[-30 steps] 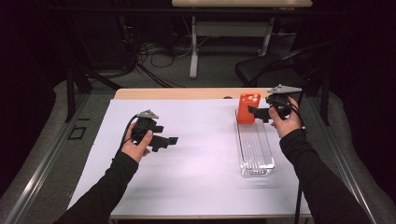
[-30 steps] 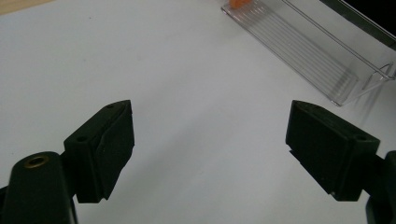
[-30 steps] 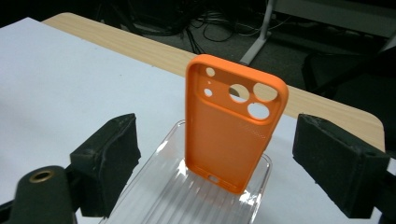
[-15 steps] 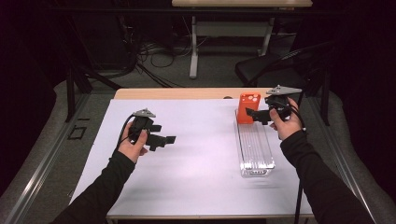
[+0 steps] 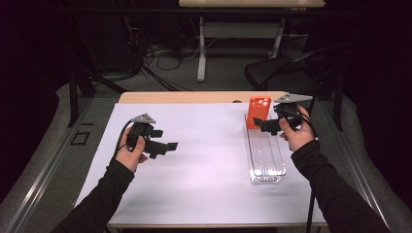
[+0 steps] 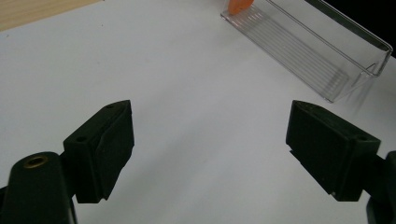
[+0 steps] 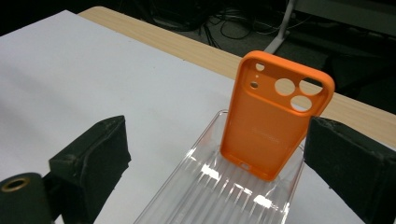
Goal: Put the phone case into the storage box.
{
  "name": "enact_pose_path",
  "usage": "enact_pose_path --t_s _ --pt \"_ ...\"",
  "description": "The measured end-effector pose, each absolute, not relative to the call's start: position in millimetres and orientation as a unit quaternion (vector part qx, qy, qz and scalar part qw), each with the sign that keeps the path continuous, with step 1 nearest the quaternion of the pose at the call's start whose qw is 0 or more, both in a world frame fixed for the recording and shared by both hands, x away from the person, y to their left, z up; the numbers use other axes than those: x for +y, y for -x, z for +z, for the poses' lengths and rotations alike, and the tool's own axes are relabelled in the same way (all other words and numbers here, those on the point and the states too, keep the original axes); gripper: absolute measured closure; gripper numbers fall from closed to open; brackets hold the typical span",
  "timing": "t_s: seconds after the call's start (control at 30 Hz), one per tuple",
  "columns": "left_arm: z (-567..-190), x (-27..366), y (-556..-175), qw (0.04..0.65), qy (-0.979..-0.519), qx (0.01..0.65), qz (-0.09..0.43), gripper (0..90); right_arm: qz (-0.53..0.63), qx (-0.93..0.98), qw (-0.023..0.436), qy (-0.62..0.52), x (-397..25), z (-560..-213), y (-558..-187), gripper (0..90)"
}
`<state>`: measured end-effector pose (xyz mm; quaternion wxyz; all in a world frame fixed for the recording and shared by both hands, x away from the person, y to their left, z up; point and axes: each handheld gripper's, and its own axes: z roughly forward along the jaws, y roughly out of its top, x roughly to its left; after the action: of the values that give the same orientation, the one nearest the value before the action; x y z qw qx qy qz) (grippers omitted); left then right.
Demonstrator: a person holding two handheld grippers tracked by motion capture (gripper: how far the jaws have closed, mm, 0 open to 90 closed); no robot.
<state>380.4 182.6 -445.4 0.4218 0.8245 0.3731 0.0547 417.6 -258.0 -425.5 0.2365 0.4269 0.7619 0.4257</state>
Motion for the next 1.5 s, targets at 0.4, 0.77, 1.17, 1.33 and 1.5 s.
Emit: enact_pose_path --t_s 0.4,0.77,1.17,1.33,1.5 --pt "-440.2 194.4 -366.0 0.423 -0.827 0.362 0.073 15.5 0.435 0.768 0.227 -0.411 -244.2 -428.9 -392.9 4.5" --pt "-442.7 195.3 -351.2 0.422 -0.836 0.343 0.08 15.6 0.461 0.776 0.202 -0.379 -223.6 -432.4 -360.1 3.7" --pt "-446.7 196.3 -338.2 0.432 -0.834 0.333 0.084 15.6 0.466 0.788 0.19 -0.355 -202.3 -443.6 -333.5 3.7" --pt "-449.6 196.2 -334.5 0.43 -0.836 0.329 0.089 15.6 0.464 0.793 0.187 -0.348 -196.1 -451.4 -326.5 3.7" --pt "-454.1 195.5 -330.9 0.432 -0.835 0.33 0.089 15.6 0.462 0.797 0.18 -0.344 -190.7 -458.2 -318.5 3.7"
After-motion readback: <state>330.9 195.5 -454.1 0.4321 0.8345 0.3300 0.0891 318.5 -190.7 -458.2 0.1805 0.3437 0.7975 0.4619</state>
